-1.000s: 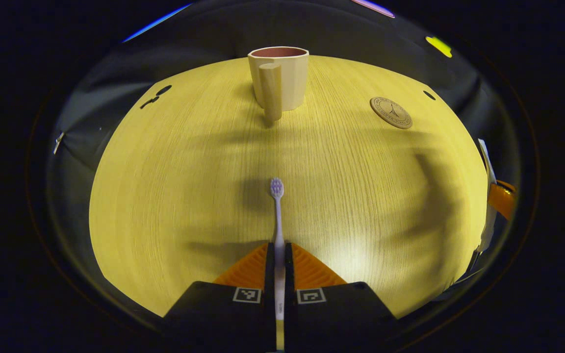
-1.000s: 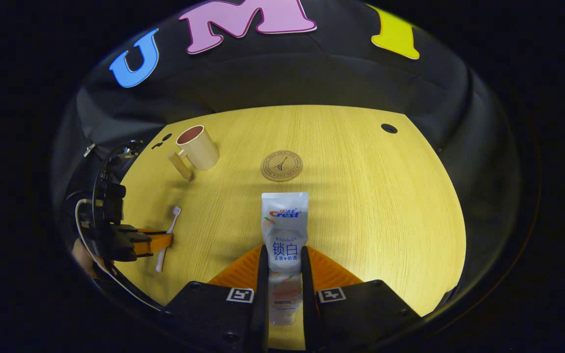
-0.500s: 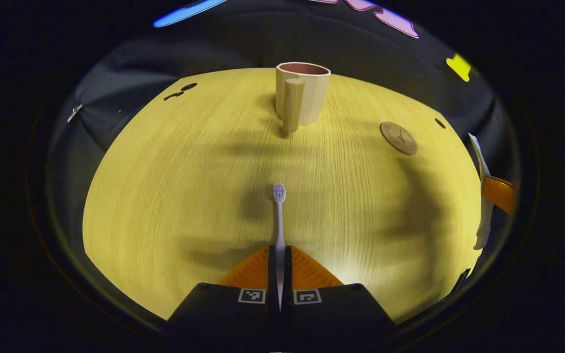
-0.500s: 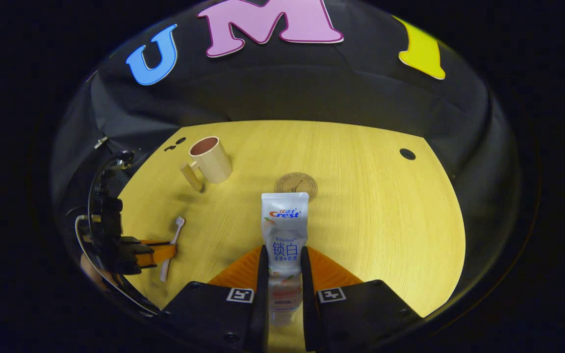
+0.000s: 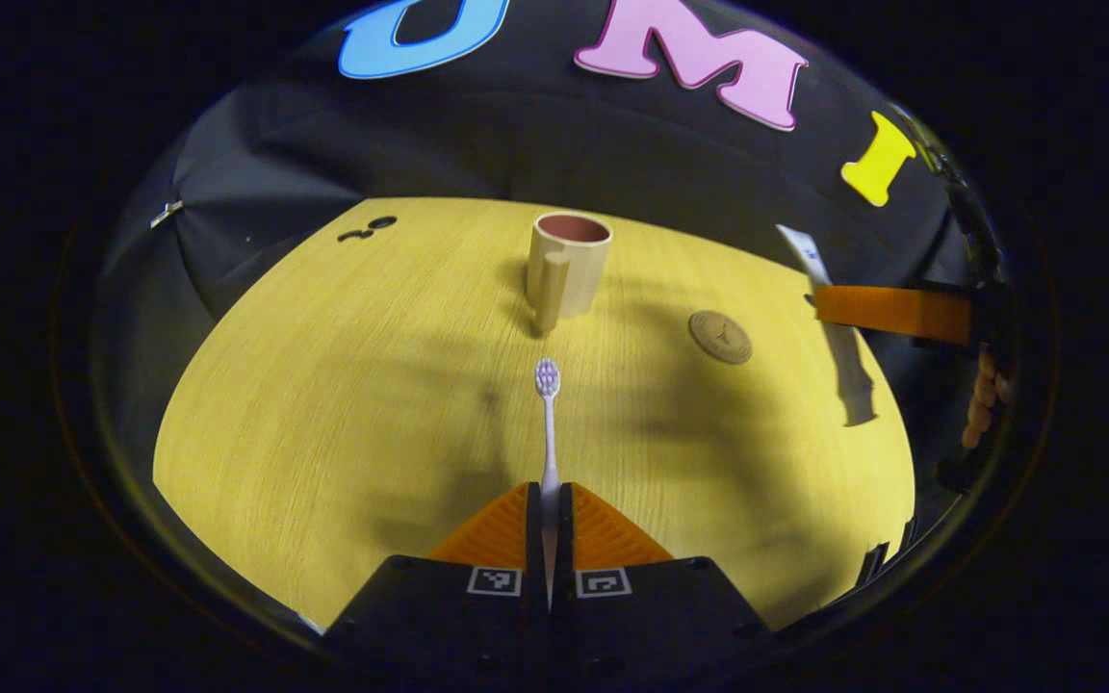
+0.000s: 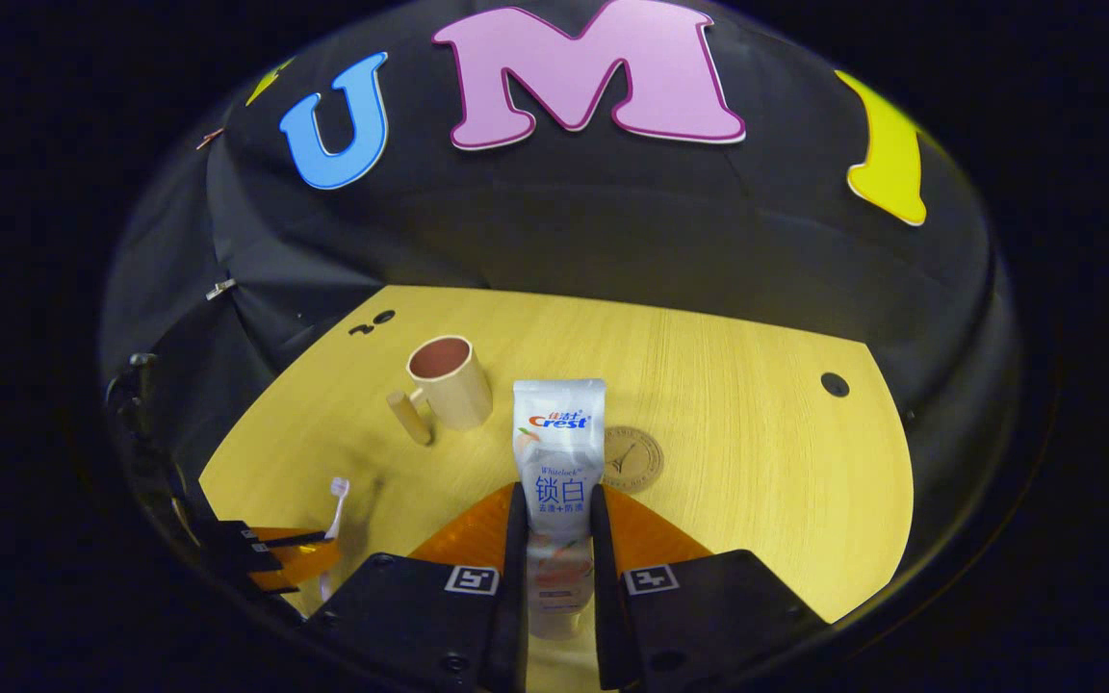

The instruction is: Put the toothbrush and toothpaste on the desktop into the cup, then pick up the cup and place it on the coaster on the desktop.

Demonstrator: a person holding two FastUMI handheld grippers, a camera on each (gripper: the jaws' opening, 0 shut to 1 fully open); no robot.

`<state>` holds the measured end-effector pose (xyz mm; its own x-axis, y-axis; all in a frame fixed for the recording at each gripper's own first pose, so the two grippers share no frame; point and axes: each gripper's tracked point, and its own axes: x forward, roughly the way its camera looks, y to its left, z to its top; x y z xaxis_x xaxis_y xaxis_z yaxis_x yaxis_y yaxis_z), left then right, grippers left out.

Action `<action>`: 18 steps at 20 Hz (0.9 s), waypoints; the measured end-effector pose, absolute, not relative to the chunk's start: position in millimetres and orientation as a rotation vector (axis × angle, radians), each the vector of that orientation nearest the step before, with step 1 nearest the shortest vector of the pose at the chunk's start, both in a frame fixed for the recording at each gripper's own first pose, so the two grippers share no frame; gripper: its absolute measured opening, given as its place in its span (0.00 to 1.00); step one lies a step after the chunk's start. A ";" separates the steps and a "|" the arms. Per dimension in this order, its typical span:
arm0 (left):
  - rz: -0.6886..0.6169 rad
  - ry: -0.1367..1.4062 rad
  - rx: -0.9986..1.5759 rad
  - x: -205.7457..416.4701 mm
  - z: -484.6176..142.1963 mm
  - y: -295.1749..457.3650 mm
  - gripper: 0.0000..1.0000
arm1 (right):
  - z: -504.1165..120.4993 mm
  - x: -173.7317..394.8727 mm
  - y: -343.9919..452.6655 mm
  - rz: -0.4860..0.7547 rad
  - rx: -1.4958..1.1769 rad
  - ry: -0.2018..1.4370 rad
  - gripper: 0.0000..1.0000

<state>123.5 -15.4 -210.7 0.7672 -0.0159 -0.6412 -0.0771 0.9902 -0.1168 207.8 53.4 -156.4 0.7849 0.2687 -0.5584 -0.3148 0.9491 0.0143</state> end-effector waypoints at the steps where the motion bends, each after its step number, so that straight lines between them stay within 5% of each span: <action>1: 0.032 0.671 -0.138 122.7 -199.7 -15.5 0.06 | -153.2 216.1 60.6 0.320 -0.086 0.575 0.32; 18: 0.039 0.537 -0.248 115.0 -145.7 7.0 0.06 | -78.4 347.6 177.9 0.404 0.052 0.198 0.27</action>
<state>115.0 7.0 -145.7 0.8595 -0.0283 -0.5104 -0.1010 0.9694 -0.2238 347.6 177.9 -78.4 0.9006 0.3950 -0.1813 -0.3848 0.9186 0.0897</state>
